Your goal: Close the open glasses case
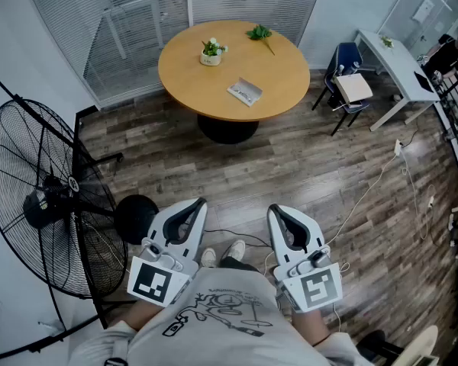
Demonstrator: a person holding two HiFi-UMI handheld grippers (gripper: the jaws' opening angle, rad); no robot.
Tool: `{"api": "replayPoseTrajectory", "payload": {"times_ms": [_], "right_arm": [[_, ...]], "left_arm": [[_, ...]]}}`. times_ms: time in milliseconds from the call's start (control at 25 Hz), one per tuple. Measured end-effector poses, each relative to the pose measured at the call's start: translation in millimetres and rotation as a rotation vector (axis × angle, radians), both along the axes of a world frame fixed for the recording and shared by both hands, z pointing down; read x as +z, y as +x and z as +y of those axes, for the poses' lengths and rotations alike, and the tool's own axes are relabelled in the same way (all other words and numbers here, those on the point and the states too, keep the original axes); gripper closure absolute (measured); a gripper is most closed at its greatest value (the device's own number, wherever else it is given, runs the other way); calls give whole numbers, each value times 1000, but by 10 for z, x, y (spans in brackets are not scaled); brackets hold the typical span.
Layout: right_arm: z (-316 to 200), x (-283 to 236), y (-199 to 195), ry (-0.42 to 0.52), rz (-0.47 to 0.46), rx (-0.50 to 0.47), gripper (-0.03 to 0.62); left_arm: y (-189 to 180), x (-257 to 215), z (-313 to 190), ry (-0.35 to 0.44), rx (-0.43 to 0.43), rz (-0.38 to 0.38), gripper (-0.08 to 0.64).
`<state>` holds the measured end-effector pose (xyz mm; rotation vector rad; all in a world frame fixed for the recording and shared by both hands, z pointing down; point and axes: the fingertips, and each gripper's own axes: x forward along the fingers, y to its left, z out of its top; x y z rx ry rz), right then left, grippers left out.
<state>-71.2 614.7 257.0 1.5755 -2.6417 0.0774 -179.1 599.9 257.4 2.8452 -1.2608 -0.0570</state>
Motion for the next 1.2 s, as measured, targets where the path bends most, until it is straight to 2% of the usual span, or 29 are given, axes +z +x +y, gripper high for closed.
{"api": "replayPoseTrajectory", "payload": {"times_ms": [360,960,1200], "right_arm": [[-222,31,281,-2,2,37,583],[-639,101,1001,-1,-23,16,583],[-653,206,1239,-16,23,-12,583]], "left_arm": [[188,79,-230,-19,-17,-20,540],[963,119,-667,-29,-19,-27,540],[1150,166,-714,-30,-36,-27,540]]}}
